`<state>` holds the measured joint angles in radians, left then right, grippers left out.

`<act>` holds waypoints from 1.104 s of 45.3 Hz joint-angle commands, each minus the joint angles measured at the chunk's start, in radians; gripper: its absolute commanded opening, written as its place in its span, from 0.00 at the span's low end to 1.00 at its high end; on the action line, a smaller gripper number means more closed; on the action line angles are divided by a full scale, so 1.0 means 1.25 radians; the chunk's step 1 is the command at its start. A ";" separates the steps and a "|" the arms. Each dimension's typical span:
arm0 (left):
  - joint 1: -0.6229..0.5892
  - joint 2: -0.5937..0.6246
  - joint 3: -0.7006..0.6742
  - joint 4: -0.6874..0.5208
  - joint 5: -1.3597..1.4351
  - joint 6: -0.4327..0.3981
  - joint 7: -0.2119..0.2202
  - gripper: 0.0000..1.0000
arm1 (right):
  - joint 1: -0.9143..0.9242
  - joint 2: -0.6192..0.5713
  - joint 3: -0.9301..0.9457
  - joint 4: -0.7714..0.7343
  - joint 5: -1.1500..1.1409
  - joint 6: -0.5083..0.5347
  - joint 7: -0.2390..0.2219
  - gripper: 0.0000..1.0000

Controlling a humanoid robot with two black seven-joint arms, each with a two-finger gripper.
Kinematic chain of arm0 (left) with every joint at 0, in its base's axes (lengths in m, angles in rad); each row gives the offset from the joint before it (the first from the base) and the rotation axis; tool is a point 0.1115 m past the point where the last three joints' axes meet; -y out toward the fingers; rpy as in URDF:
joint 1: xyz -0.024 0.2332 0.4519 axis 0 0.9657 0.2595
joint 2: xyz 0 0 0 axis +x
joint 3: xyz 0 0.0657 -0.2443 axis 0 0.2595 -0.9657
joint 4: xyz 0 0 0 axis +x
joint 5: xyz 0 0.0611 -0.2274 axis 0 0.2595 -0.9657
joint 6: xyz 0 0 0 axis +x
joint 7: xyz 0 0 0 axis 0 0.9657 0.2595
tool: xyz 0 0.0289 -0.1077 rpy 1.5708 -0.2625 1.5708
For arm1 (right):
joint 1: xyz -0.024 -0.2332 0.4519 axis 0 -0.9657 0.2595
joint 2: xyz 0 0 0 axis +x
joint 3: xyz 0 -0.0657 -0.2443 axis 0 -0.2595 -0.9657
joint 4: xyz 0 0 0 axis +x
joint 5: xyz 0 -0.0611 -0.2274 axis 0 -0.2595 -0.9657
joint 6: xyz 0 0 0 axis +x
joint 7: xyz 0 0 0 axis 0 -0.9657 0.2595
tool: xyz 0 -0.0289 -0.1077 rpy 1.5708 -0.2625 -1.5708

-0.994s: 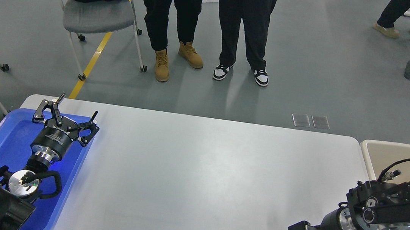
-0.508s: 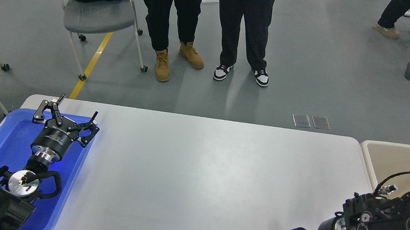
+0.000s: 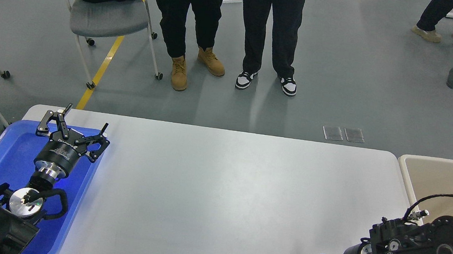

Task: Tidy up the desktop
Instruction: 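Close the right gripper on the tan object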

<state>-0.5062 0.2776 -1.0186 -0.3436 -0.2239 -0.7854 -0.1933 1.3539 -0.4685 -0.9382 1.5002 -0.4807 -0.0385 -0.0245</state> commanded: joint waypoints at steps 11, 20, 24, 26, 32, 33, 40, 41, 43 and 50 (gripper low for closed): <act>0.000 0.000 0.000 0.000 0.000 0.000 0.000 1.00 | -0.040 0.031 0.002 -0.015 -0.001 -0.027 0.000 1.00; 0.000 0.000 0.000 0.000 0.000 0.000 0.000 1.00 | -0.052 0.048 0.002 -0.028 -0.002 -0.055 0.001 0.93; 0.000 0.000 0.000 0.000 0.000 0.000 0.000 1.00 | -0.058 0.054 0.002 -0.039 -0.002 -0.055 0.002 0.86; 0.000 0.000 0.000 0.000 0.000 0.000 0.000 1.00 | -0.065 0.059 0.002 -0.044 -0.002 -0.058 0.002 0.79; 0.000 0.000 0.000 0.000 0.000 0.000 0.000 1.00 | -0.067 0.063 0.002 -0.047 -0.006 -0.072 0.005 0.50; 0.000 0.000 0.000 0.000 0.000 0.000 0.000 1.00 | -0.067 0.063 0.002 -0.047 -0.007 -0.073 0.005 0.48; 0.000 0.000 0.000 0.000 0.000 0.000 0.000 1.00 | -0.067 0.064 -0.001 -0.047 -0.012 -0.080 0.006 0.08; 0.000 0.000 0.000 0.000 0.000 0.000 0.000 1.00 | -0.067 0.064 -0.001 -0.047 -0.012 -0.078 0.006 0.00; 0.000 0.000 0.000 0.000 0.000 0.000 0.000 1.00 | -0.067 0.063 -0.003 -0.045 -0.013 -0.078 0.006 0.00; 0.000 0.000 0.000 0.000 0.000 0.000 0.000 1.00 | -0.056 0.054 -0.004 -0.031 -0.011 -0.076 0.006 0.00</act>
<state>-0.5062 0.2777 -1.0185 -0.3436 -0.2240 -0.7854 -0.1933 1.2732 -0.3927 -0.9396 1.4466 -0.4930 -0.1308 -0.0177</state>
